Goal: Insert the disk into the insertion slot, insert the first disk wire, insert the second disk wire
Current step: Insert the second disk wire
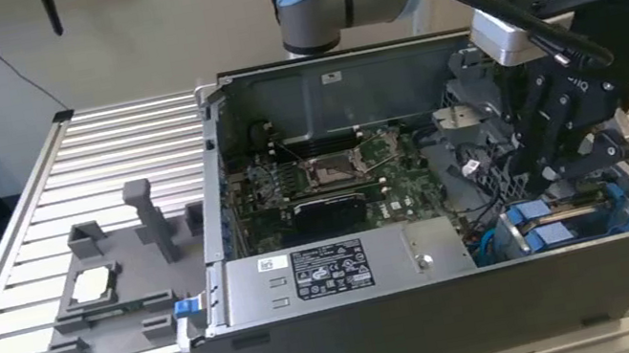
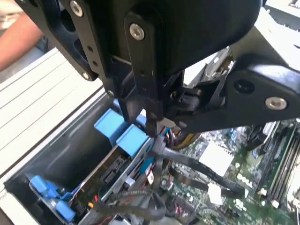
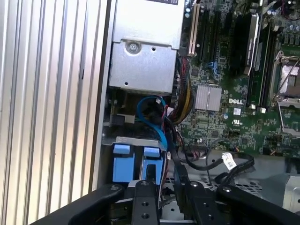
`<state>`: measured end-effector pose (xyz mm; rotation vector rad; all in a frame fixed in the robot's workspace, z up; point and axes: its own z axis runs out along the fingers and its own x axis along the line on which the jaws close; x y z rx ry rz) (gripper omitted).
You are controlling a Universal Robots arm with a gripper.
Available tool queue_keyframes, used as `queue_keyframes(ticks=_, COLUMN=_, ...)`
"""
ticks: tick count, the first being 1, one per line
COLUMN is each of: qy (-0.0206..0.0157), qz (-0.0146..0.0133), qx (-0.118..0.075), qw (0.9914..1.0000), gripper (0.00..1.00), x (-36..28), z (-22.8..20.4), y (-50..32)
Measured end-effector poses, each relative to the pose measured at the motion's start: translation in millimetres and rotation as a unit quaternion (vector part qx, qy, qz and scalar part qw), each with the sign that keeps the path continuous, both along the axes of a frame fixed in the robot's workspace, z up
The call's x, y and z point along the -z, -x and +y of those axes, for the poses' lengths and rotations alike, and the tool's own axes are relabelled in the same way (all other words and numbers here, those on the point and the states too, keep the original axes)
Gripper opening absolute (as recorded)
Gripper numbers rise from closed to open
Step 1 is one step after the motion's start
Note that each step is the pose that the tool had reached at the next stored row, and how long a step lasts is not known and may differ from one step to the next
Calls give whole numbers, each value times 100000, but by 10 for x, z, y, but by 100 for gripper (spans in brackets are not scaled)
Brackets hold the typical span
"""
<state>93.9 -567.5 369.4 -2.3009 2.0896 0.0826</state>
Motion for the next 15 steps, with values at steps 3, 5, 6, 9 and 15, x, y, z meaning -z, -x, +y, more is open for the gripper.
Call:
queue_keyframes(ticks=3, qy=-56, qz=-44, qx=-21, qw=100000, gripper=30, x=-83, z=4, y=17)
queue_keyframes(ticks=5, qy=-83, qz=-125, qx=-28, qw=100000, gripper=30, x=-97, z=39, y=30)
queue_keyframes(ticks=6, qy=-108, qz=-221, qx=-28, qw=100000, gripper=30, x=-99, z=64, y=34)
queue_keyframes(ticks=9, qy=-238, qz=-606, qx=-30, qw=99998, gripper=30, x=-99, z=145, y=46)
queue_keyframes(ticks=15, qy=-379, qz=-2988, qx=-37, qw=99955, gripper=30, x=-101, z=228, y=55)
